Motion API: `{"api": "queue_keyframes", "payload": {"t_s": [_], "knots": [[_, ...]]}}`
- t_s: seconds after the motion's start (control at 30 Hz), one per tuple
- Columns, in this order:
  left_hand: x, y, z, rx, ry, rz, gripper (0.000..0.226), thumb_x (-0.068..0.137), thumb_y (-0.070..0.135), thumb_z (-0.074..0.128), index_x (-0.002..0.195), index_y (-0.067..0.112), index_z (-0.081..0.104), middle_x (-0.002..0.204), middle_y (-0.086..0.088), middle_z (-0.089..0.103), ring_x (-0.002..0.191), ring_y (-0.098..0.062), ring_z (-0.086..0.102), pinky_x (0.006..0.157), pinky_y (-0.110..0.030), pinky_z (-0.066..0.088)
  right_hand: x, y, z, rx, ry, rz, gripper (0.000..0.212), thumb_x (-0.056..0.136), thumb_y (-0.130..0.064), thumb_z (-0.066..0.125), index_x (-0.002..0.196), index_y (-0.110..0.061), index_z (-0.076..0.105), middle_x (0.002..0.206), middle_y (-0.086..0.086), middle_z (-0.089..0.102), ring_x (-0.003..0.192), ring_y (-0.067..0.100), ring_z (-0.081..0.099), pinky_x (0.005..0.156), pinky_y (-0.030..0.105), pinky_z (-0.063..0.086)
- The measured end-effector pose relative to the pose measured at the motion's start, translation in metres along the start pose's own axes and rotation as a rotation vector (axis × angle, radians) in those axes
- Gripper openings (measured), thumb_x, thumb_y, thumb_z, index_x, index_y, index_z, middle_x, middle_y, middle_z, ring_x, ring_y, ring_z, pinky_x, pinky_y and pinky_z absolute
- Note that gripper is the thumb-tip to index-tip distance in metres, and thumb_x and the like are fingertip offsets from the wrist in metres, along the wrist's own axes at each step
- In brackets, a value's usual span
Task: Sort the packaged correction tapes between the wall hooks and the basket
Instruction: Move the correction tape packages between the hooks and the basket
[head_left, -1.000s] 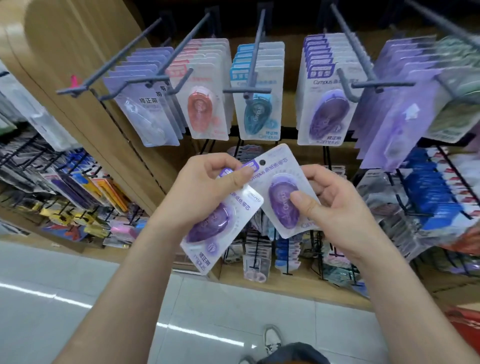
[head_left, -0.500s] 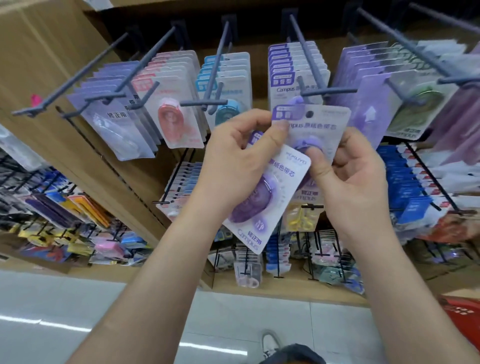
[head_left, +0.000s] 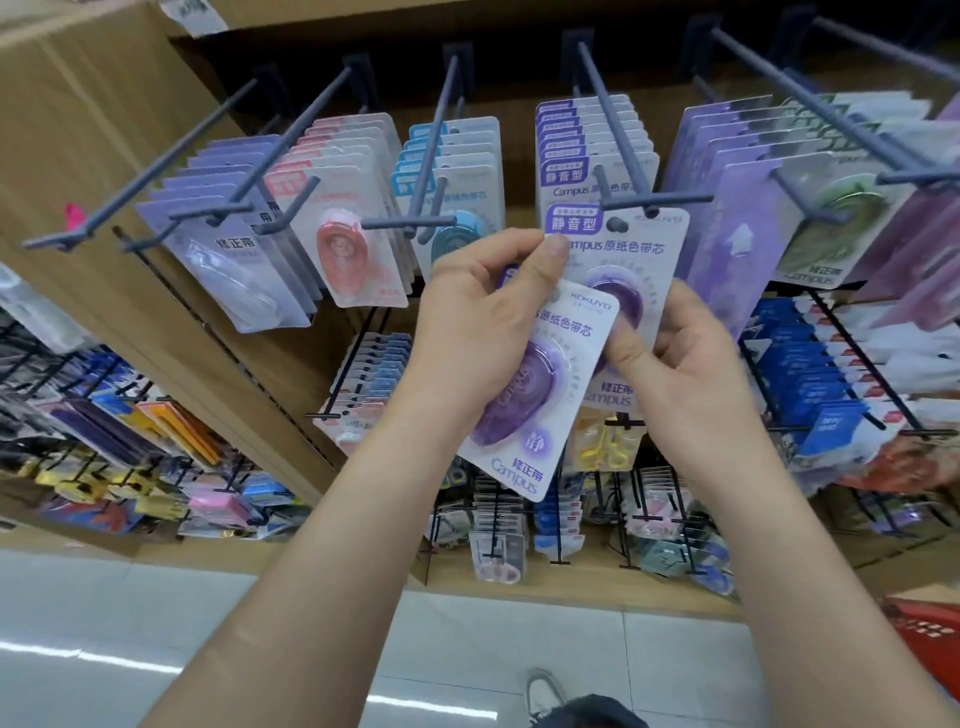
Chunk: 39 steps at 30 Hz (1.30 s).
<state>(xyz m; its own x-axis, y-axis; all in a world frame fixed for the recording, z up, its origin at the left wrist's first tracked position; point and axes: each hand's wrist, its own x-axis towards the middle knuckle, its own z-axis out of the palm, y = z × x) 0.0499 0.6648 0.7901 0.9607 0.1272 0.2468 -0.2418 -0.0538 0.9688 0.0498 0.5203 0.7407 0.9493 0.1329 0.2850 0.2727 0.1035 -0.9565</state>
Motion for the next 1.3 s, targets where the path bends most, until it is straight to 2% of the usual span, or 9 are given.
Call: {"api": "queue_keyframes", "payload": {"t_s": [0.17,0.27,0.4,0.6,0.77,0.87,0.97,1.07,1.3], "knots": [[0.000,-0.008,-0.004,0.018,0.021,-0.040,0.009,0.094,0.024,0.065,0.087,0.023,0.071,0.078,-0.001,0.069,0.074,-0.015,0.061,0.073,-0.036,0.053,0.000,0.005,-0.002,-0.100,0.029,0.098,0.023,0.088,-0.041,0.066,0.105,-0.025,0.063,0.087,-0.004,0.077,0.078,0.008,0.072,0.053,0.030,0.056],[-0.003,-0.012,-0.008,-0.050,0.012,-0.084,0.013,0.095,0.024,0.064,0.104,0.019,0.070,0.093,-0.020,0.073,0.080,-0.024,0.064,0.081,-0.047,0.057,0.009,0.006,0.008,-0.111,0.144,0.099,0.011,0.093,-0.029,0.066,0.097,-0.019,0.064,0.073,-0.004,0.074,0.061,0.003,0.067,0.044,0.026,0.051],[-0.007,-0.012,-0.013,-0.087,-0.001,-0.105,0.015,0.100,0.014,0.055,0.102,0.015,0.069,0.064,0.004,0.063,0.059,-0.008,0.057,0.058,-0.023,0.051,0.029,0.014,0.019,-0.078,0.271,0.118,0.016,0.092,-0.027,0.070,0.091,-0.011,0.070,0.076,0.005,0.074,0.061,0.009,0.066,0.048,0.020,0.048],[-0.006,-0.014,-0.011,-0.125,-0.070,-0.141,0.023,0.101,0.004,0.049,0.102,0.015,0.069,0.081,-0.006,0.072,0.070,-0.016,0.064,0.066,-0.028,0.053,0.039,0.013,0.019,-0.035,0.277,0.254,0.027,0.091,-0.038,0.070,0.081,-0.013,0.071,0.062,-0.005,0.070,0.051,0.004,0.061,0.049,0.018,0.048],[-0.004,-0.012,-0.008,-0.067,0.011,-0.059,0.025,0.099,0.002,0.052,0.098,0.019,0.072,0.079,0.000,0.071,0.072,-0.011,0.062,0.065,-0.026,0.053,0.009,0.017,-0.013,-0.418,0.168,0.291,0.072,0.073,-0.092,0.036,0.099,-0.032,0.067,0.094,0.002,0.073,0.089,0.020,0.070,0.082,0.055,0.056],[-0.003,-0.009,-0.003,-0.020,0.068,0.103,0.025,0.098,0.002,0.054,0.097,0.020,0.072,0.086,0.004,0.071,0.084,-0.011,0.065,0.076,-0.036,0.055,-0.014,0.004,-0.023,-0.251,-0.003,0.223,0.061,0.082,-0.079,0.046,0.123,-0.036,0.060,0.114,-0.003,0.070,0.089,0.011,0.070,0.067,0.038,0.061],[-0.006,-0.005,0.004,-0.026,0.075,0.255,0.023,0.096,0.002,0.056,0.101,0.020,0.070,0.091,0.009,0.071,0.088,-0.005,0.066,0.079,-0.027,0.054,-0.028,-0.004,-0.024,-0.079,-0.224,0.129,0.035,0.088,-0.060,0.060,0.118,-0.043,0.066,0.106,-0.004,0.074,0.081,0.017,0.069,0.055,0.029,0.058],[-0.007,0.000,0.010,-0.084,0.050,0.312,0.024,0.094,0.000,0.059,0.109,0.016,0.066,0.092,0.006,0.071,0.087,-0.003,0.066,0.080,-0.022,0.052,-0.029,-0.005,-0.019,-0.102,-0.131,0.077,0.019,0.092,-0.037,0.057,0.100,-0.040,0.074,0.087,0.000,0.073,0.067,0.015,0.065,0.054,0.032,0.058],[0.001,-0.001,0.018,-0.165,-0.037,0.129,0.012,0.088,0.006,0.069,0.099,0.011,0.070,0.093,-0.006,0.075,0.086,-0.016,0.069,0.076,-0.033,0.059,-0.023,-0.002,-0.019,-0.139,0.004,0.040,0.029,0.095,-0.039,0.054,0.093,-0.013,0.066,0.079,0.022,0.059,0.054,0.017,0.059,0.050,0.036,0.057]]}}
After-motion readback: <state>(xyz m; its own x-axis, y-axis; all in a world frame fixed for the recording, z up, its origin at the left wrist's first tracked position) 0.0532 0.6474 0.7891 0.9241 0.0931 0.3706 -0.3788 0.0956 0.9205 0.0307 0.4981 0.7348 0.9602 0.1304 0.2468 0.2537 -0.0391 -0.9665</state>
